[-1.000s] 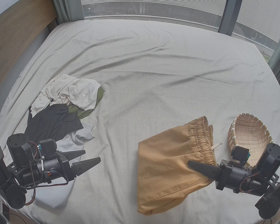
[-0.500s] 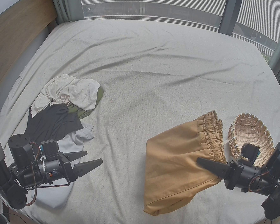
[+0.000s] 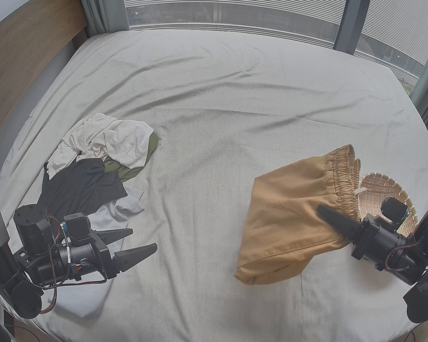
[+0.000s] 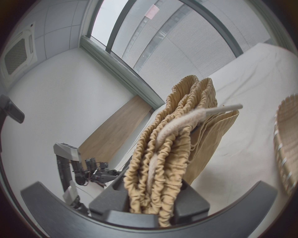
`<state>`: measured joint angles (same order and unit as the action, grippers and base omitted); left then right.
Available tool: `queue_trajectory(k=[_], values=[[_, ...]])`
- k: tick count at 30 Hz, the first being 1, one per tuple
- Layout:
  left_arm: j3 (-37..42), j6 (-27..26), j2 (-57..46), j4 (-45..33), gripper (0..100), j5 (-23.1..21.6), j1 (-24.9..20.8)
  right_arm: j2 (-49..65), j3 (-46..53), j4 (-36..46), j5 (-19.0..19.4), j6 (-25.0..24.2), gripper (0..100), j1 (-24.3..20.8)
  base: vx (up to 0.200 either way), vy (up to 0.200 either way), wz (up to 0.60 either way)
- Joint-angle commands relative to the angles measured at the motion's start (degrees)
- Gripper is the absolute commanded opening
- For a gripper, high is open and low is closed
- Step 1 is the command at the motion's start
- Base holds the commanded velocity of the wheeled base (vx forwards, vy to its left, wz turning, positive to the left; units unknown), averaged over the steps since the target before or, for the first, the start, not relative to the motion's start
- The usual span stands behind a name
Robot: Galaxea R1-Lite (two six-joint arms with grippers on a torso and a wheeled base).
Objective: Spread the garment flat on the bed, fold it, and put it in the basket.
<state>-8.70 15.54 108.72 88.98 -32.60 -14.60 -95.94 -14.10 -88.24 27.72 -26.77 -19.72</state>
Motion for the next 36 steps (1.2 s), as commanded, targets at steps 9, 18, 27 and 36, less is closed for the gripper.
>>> queue_trajectory(k=[9, 18, 27, 36], values=[[0.09, -0.25, 0.44, 0.05, 100, -0.01, -0.16, 3.65, -1.98, 0.17, -2.76, 3.30, 0, 12.17, 0.000, 0.000, 0.00], [-0.08, -0.16, 0.53, 0.05, 100, -0.01, -1.04, 11.13, 3.73, 0.08, -2.58, 3.30, 0, 18.32, 0.000, 0.000, 0.00], [-0.35, -0.25, 1.06, 0.14, 100, 0.08, -1.30, 10.51, 0.83, 0.26, -3.46, 3.74, 0, 23.59, 0.000, 0.000, 0.00], [-0.35, -0.25, 0.53, 0.14, 100, 0.08, -1.39, 6.38, 0.92, 0.17, -3.73, 9.10, 0, 27.81, 0.000, 0.000, 0.00]])
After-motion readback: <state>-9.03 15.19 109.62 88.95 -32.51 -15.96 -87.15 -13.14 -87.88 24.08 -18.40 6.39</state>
